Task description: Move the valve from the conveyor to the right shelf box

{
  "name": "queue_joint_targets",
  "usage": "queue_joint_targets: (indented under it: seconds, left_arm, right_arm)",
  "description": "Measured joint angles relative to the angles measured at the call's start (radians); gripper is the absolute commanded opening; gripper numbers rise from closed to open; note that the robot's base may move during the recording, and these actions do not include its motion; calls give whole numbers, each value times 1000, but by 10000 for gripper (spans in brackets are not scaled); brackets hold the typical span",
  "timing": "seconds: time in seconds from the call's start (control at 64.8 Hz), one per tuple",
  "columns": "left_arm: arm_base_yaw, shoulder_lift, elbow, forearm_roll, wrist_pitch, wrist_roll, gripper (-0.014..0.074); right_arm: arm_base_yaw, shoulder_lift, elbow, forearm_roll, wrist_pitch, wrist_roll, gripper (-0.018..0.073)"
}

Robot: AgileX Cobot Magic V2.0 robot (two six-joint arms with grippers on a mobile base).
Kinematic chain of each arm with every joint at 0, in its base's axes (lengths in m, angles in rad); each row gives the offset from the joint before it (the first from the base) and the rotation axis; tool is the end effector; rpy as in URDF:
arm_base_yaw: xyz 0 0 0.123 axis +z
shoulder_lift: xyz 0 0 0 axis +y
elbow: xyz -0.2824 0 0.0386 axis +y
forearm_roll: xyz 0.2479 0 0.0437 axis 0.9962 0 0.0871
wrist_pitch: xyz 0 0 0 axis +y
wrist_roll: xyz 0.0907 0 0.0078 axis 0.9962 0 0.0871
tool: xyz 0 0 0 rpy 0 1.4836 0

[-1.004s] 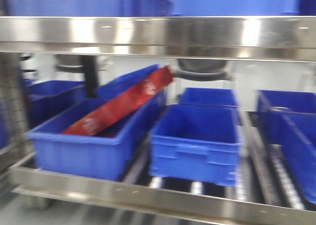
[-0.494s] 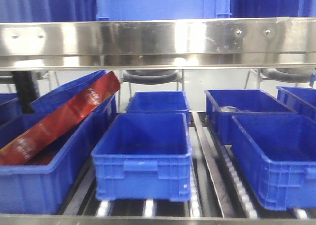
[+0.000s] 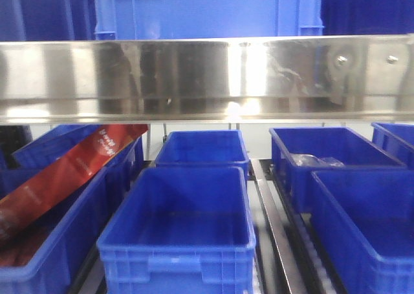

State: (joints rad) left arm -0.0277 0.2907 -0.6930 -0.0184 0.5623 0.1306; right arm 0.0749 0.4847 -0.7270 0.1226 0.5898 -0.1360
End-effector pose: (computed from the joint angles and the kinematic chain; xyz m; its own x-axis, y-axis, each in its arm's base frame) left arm 0.0422 -0.0021 0.3715 -0.0679 0.1167 -0.9908 0.0456 0.9925 0.1138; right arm 0.0854 0.0126 0.3674 -0.2484 -0.0526 -0.9672 -0.1488 0.9887 -0.0156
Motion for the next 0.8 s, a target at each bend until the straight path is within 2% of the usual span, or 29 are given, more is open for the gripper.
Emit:
queue_joint_targets:
  seconds: [0.803]
  left_arm:
    - [0, 0, 0, 0, 0, 0, -111]
  right_arm:
    - [0, 0, 0, 0, 0, 0, -153]
